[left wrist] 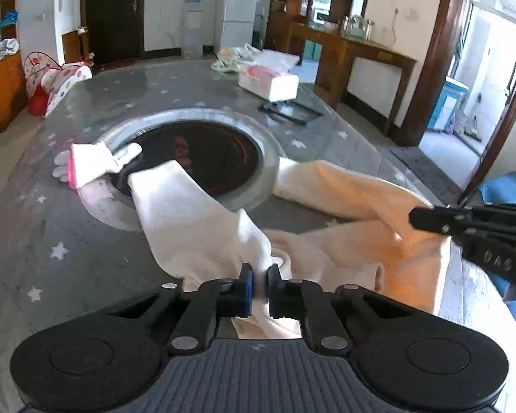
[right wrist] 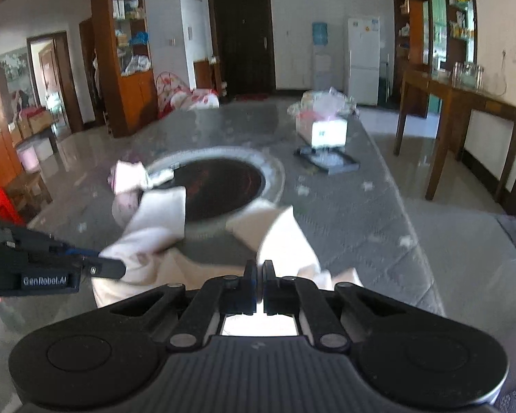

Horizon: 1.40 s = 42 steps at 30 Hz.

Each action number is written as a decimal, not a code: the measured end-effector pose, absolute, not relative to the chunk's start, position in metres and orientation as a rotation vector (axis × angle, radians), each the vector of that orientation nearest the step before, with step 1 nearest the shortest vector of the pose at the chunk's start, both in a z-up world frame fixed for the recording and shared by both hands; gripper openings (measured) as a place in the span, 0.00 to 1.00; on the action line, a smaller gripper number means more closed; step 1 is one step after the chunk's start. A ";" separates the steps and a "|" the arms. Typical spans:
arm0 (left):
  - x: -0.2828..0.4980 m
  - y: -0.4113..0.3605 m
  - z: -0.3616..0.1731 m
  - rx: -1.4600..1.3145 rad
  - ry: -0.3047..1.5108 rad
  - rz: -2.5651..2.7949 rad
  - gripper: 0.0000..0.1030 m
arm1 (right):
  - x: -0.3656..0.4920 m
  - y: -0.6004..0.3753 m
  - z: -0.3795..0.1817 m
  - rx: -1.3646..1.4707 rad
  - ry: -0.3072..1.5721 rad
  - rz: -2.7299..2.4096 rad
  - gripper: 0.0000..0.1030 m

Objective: Fold clothes

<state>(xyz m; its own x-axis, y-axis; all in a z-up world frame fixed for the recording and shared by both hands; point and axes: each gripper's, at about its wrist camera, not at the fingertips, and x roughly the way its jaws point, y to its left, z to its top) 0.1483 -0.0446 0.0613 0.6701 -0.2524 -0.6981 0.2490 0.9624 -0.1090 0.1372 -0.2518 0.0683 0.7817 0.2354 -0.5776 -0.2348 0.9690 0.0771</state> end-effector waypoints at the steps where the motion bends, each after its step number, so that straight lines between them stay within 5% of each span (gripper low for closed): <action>1: 0.149 -0.041 0.066 -0.011 0.774 -0.274 0.08 | 0.138 -0.252 0.075 0.007 0.607 0.253 0.02; 23: 0.074 0.034 0.230 -0.044 0.398 -0.228 0.07 | 0.084 -0.250 0.226 0.035 0.234 0.363 0.02; 42: -0.066 0.046 0.107 0.063 0.716 -0.367 0.08 | -0.049 -0.235 0.138 -0.157 0.605 0.584 0.02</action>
<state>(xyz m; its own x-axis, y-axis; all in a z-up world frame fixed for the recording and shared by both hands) -0.0659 0.0459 0.1074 0.6935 -0.3074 -0.6515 0.3502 0.9342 -0.0681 -0.0488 -0.2351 0.1377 0.6673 0.4707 -0.5772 -0.5602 0.8279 0.0274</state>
